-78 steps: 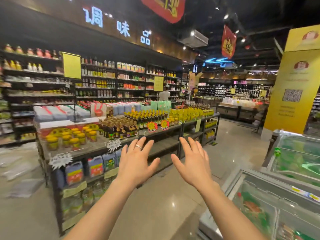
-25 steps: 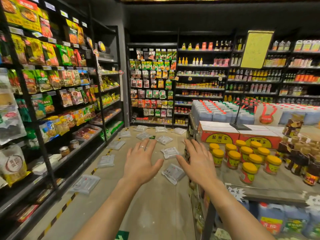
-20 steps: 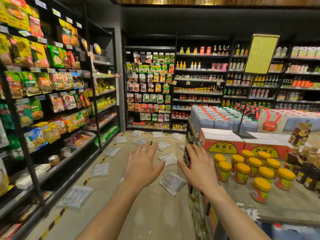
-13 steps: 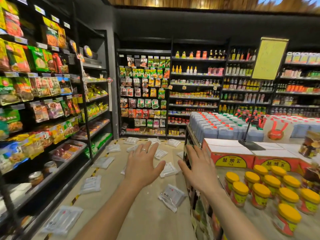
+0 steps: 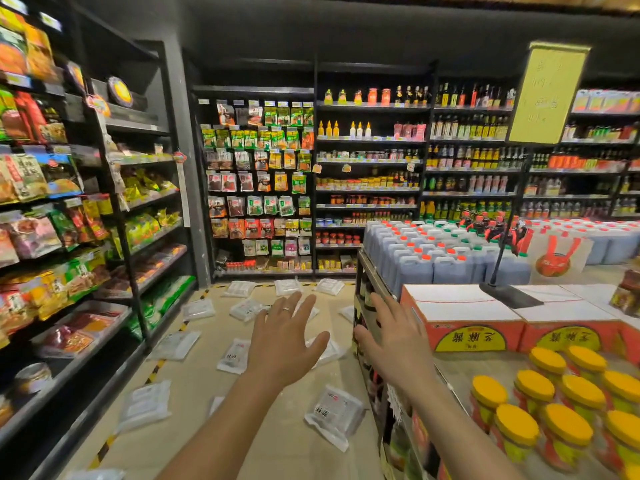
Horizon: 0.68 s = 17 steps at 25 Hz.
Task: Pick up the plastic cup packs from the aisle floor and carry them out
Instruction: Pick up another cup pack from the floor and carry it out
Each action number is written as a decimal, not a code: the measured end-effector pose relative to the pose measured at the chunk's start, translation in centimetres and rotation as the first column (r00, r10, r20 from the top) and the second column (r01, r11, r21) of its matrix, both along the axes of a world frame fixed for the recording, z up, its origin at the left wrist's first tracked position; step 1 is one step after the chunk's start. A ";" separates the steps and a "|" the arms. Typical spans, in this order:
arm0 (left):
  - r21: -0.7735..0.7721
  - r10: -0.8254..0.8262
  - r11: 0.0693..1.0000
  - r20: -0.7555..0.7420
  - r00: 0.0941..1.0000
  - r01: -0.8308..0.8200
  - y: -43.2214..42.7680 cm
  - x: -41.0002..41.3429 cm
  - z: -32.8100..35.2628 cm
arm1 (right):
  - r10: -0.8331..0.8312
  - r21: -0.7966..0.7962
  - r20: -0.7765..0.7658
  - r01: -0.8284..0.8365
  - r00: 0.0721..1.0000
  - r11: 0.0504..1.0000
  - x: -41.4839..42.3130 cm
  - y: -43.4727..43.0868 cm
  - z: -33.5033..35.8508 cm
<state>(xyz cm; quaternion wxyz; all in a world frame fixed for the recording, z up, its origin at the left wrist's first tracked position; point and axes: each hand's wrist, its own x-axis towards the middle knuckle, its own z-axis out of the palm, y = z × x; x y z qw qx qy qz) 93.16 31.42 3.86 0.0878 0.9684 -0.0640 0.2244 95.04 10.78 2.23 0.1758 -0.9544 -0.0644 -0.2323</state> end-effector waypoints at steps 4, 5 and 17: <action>0.009 -0.001 1.000 -0.018 1.000 0.001 -1.7 8.7 -0.6 | -0.027 -0.019 -0.002 0.027 1.000 0.999 9.0 -1.6 -0.3; 0.014 0.002 1.000 -0.022 1.000 -0.001 -2.1 10.7 -0.6 | -0.025 -0.016 -0.010 0.024 1.000 1.000 11.1 -1.9 -0.2; 0.015 0.042 0.999 -0.058 0.997 -0.042 -5.5 33.6 -1.2 | 0.026 0.036 -0.107 -0.023 0.994 0.999 33.6 -4.8 -0.4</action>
